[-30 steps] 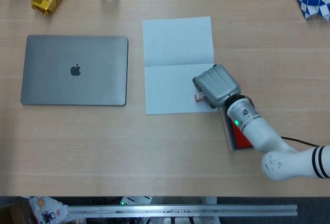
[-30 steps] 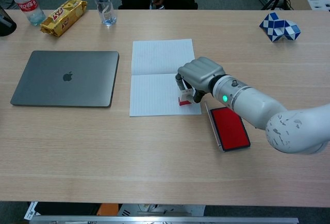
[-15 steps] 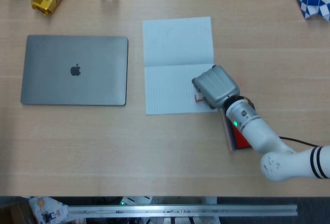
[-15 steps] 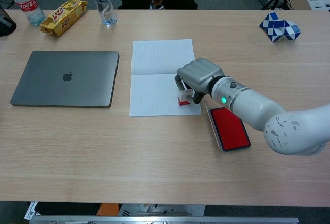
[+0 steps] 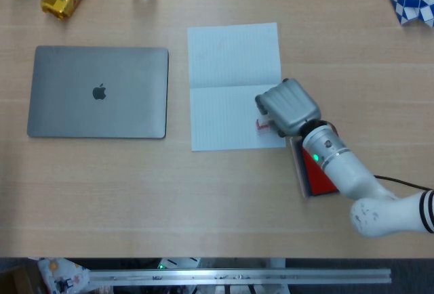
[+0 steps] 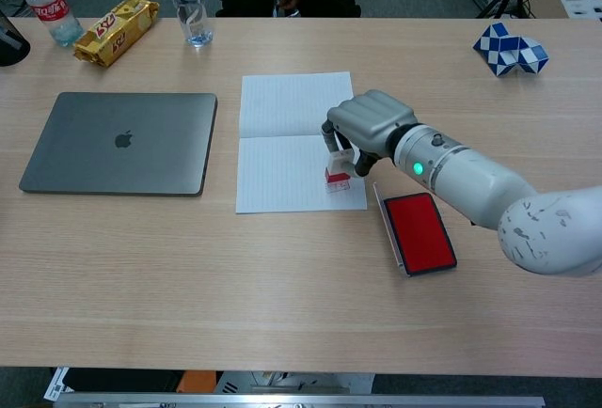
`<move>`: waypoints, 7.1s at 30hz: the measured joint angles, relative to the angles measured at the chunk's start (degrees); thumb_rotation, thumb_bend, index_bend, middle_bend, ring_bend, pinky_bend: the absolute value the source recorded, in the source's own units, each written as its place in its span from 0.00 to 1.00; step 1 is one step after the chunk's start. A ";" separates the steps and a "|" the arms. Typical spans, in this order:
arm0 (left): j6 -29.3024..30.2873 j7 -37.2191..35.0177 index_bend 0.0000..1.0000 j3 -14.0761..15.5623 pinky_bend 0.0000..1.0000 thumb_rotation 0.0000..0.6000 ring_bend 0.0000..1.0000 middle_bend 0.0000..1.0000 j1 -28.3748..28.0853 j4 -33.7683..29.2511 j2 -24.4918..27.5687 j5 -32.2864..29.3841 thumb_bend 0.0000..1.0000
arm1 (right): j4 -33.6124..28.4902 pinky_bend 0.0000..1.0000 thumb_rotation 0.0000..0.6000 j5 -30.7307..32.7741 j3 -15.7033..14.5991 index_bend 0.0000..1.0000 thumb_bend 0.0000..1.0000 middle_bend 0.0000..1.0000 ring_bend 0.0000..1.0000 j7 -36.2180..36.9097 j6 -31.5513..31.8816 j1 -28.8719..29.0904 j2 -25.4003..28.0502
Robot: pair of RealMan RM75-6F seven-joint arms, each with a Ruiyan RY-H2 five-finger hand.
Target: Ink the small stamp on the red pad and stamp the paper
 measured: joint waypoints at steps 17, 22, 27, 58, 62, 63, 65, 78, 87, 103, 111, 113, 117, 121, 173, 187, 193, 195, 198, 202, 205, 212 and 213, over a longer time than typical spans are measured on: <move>0.31 -0.08 0.09 0.14 0.00 1.00 0.01 0.00 0.22 -0.07 0.11 0.23 0.21 | 2.80 0.43 1.00 2.03 0.47 0.78 0.37 0.68 0.55 -1.74 0.17 1.97 -1.35; 0.01 -0.07 0.09 0.18 0.00 1.00 0.01 0.00 0.16 0.14 -0.02 0.10 0.21 | 4.43 0.43 1.00 1.69 0.19 0.78 0.37 0.68 0.55 -2.28 0.51 2.16 -2.67; -0.04 -0.17 0.09 0.14 0.00 1.00 0.01 0.00 0.16 0.30 -0.06 -0.02 0.21 | 5.89 0.43 1.00 1.51 0.13 0.78 0.37 0.68 0.55 -2.37 0.39 2.22 -3.84; -0.22 -0.62 0.09 0.11 0.00 1.00 0.01 0.00 0.36 0.99 -0.30 -0.39 0.21 | 10.03 0.43 1.00 2.09 -0.56 0.79 0.37 0.69 0.55 -4.83 -0.63 1.90 -7.12; -0.20 -0.59 0.09 0.11 0.00 1.00 0.01 0.00 0.36 1.01 -0.32 -0.38 0.21 | 10.32 0.43 1.00 2.21 -0.50 0.79 0.37 0.69 0.55 -4.92 -0.84 1.85 -7.28; -0.20 -0.60 0.09 0.09 0.00 1.00 0.01 0.00 0.36 1.02 -0.34 -0.41 0.21 | 10.37 0.43 1.00 2.22 -0.50 0.79 0.37 0.69 0.55 -4.96 -0.88 1.85 -7.32; -0.20 -0.60 0.09 0.08 0.00 1.00 0.01 0.00 0.38 1.06 -0.36 -0.44 0.21 | 10.38 0.43 1.00 2.23 -0.54 0.79 0.37 0.69 0.55 -5.08 -0.94 1.83 -7.39; -0.17 -0.68 0.08 0.09 0.00 1.00 0.01 0.00 0.49 1.16 -0.35 -0.50 0.21 | 10.43 0.43 1.00 1.96 -0.42 0.79 0.37 0.69 0.55 -5.27 -0.92 1.62 -7.62; -0.04 -0.71 0.08 0.08 0.00 1.00 0.01 0.00 0.56 1.10 -0.34 -0.44 0.21 | 10.13 0.43 1.00 2.18 -0.14 0.79 0.37 0.69 0.55 -5.13 -0.97 1.46 -7.33; 0.62 -0.40 0.08 0.19 0.00 1.00 0.01 0.00 0.70 0.09 0.17 0.34 0.21 | 3.05 0.43 1.00 2.92 3.62 0.79 0.37 0.69 0.55 -3.00 0.41 2.09 -0.48; 0.33 -0.30 0.08 0.23 0.00 1.00 0.01 0.00 0.62 0.13 0.16 0.23 0.21 | 6.50 0.43 1.00 4.06 3.00 0.79 0.37 0.69 0.55 -3.98 -0.01 3.08 -2.67; 0.25 -0.32 0.08 0.21 0.00 1.00 0.01 0.00 0.60 0.20 0.14 0.14 0.21 | 7.53 0.43 1.00 4.19 2.68 0.79 0.37 0.69 0.55 -4.37 -0.13 3.35 -3.56; -0.02 -0.29 0.08 0.20 0.00 1.00 0.01 0.00 0.53 0.39 0.02 -0.07 0.21 | 9.20 0.43 1.00 4.29 2.05 0.79 0.37 0.69 0.56 -5.42 -0.33 3.89 -5.17; -0.18 -0.38 0.08 0.20 0.00 1.00 0.01 0.00 0.55 0.64 -0.07 -0.33 0.21 | 10.58 0.43 1.00 4.36 1.64 0.80 0.37 0.69 0.55 -6.27 -0.30 4.25 -6.60; -0.19 -1.07 0.06 0.18 0.00 1.00 0.01 0.00 0.91 1.51 -0.30 -0.63 0.21 | 16.33 0.43 1.00 5.81 1.53 0.82 0.37 0.71 0.56 -9.77 -1.29 4.17 -11.08; -0.18 -0.87 0.06 0.21 0.00 1.00 0.01 0.00 1.00 1.39 -0.25 -0.69 0.21 | 16.79 0.43 1.00 5.81 1.52 0.82 0.37 0.71 0.56 -10.24 -1.29 4.03 -11.35; -0.26 -0.70 0.06 0.25 0.00 1.00 0.01 0.00 1.02 1.34 -0.27 -0.78 0.21 | 16.58 0.43 1.00 5.28 1.49 0.82 0.37 0.71 0.56 -10.03 -1.41 3.95 -11.40; -0.22 -0.65 0.06 0.27 0.00 1.00 0.01 0.00 1.05 1.23 -0.19 -0.76 0.21 | 16.47 0.43 1.00 5.11 1.48 0.82 0.37 0.71 0.56 -9.97 -1.39 3.90 -11.36; 0.01 -0.76 0.06 0.30 0.00 1.00 0.01 0.00 1.16 1.17 -0.17 -0.60 0.21 | 16.45 0.43 1.00 5.14 1.21 0.82 0.37 0.71 0.56 -10.31 -1.32 3.80 -11.32; 0.03 -0.77 0.06 0.37 0.00 1.00 0.01 0.00 1.21 1.14 -0.12 -0.54 0.21 | 16.06 0.43 1.00 5.04 1.40 0.82 0.37 0.71 0.56 -10.00 -1.09 3.61 -11.13; 0.21 -0.85 0.06 0.36 0.00 1.00 0.01 0.00 1.23 1.08 -0.08 -0.31 0.21 | 15.25 0.43 1.00 4.53 1.59 0.82 0.37 0.71 0.56 -9.66 -0.71 3.43 -10.51; 0.36 -0.96 0.06 0.40 0.00 1.00 0.01 0.00 1.34 0.83 0.12 -0.21 0.21 | 13.60 0.43 1.00 4.45 2.23 0.82 0.37 0.71 0.56 -8.87 -0.44 3.14 -9.43; 0.39 -0.97 0.06 0.39 0.00 1.00 0.01 0.00 1.33 0.76 0.16 -0.15 0.21 | 13.02 0.43 1.00 4.32 2.40 0.82 0.37 0.71 0.56 -8.65 -0.29 3.08 -9.02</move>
